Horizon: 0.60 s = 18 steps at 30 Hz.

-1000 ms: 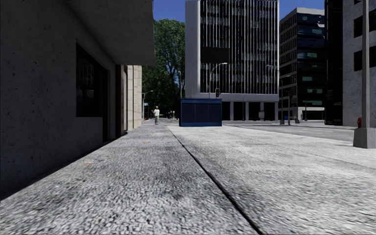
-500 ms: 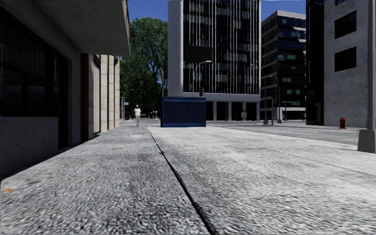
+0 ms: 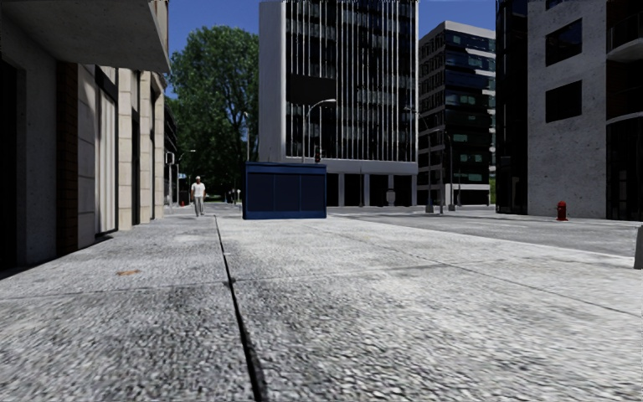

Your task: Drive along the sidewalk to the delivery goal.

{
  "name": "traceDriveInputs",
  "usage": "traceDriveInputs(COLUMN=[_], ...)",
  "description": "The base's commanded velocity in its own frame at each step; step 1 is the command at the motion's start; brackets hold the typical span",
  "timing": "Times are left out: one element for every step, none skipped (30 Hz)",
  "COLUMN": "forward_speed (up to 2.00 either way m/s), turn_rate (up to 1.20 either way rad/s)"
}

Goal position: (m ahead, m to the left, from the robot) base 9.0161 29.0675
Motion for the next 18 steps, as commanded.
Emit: traceDriveInputs(forward_speed=[2.0,2.0,2.0,2.0,2.0,2.0,2.0,2.0,2.0,2.0,2.0,2.0,2.0,2.0,2.0,2.0,2.0,2.0], turn_rate=[-0.31,-0.31,-0.31,-0.31,-0.31,-0.31,-0.31,-0.31,-0.31,-0.31,-0.31,-0.31,-0.31,-0.31,-0.31,-0.31,-0.31,-0.31])
